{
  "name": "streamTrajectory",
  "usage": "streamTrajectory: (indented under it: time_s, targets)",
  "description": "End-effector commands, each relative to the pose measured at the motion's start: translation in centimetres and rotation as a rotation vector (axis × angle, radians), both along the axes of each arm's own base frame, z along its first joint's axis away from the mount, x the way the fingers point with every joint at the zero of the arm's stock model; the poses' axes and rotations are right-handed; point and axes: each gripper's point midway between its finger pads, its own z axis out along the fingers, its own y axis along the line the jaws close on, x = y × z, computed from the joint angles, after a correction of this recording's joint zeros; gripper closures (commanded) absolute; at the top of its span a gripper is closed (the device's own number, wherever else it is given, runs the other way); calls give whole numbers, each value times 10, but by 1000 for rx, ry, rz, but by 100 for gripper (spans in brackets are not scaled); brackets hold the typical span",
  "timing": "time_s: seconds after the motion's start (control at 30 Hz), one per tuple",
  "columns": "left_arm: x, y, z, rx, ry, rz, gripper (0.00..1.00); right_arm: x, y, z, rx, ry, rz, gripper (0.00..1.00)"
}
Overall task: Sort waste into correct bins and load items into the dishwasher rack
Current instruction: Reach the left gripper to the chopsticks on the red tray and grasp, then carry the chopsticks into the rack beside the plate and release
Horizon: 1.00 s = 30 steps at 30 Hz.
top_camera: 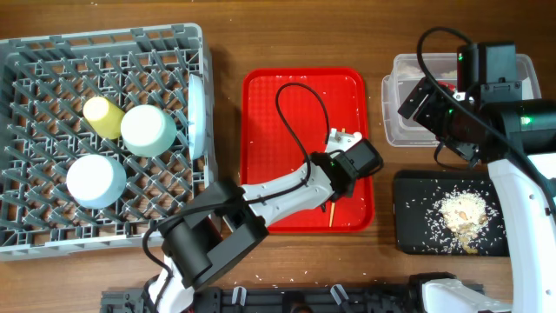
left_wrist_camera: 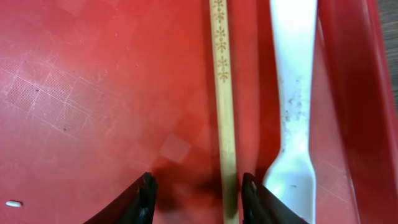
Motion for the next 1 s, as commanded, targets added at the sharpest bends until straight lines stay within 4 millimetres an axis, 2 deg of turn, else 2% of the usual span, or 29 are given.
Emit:
streamTrajectory:
  time_s: [0.0, 0.13, 0.27, 0.43, 0.5, 0.63, 0.73, 0.77, 0.83, 0.93, 0.97]
  targets:
    - [-4, -2, -9, 28, -10, -6, 58, 2, -4, -1, -21, 4, -1, 0]
    - [-6, -3, -9, 28, -10, -11, 70, 2, -4, -1, -21, 4, -1, 0]
    - [-8, -1, -10, 39, -4, -13, 94, 2, -4, -1, -21, 4, -1, 0]
    - [-11, 5, -8, 59, 7, -15, 96, 2, -4, -1, -21, 4, -1, 0]
    - [-13, 11, 1, 69, 14, -11, 96, 2, -4, -1, -21, 3, -1, 0]
    - [-5, 19, 46, 22, -36, 14, 96, 2, -4, -1, -21, 3, -1, 0]
    - [9, 36, 98, -57, -92, 66, 96, 3, -4, -1, -21, 1, -1, 0]
    - [14, 48, 118, -82, -110, 93, 96, 3, -4, -1, -21, 1, -1, 0]
    - [20, 72, 146, -110, -132, 141, 96, 3, -4, -1, -21, 1, -1, 0]
    - [29, 130, 197, -162, -186, 261, 96, 3, -4, -1, -21, 1, -1, 0]
    - [32, 145, 209, -174, -207, 288, 96, 3, -4, -1, -21, 1, -1, 0]
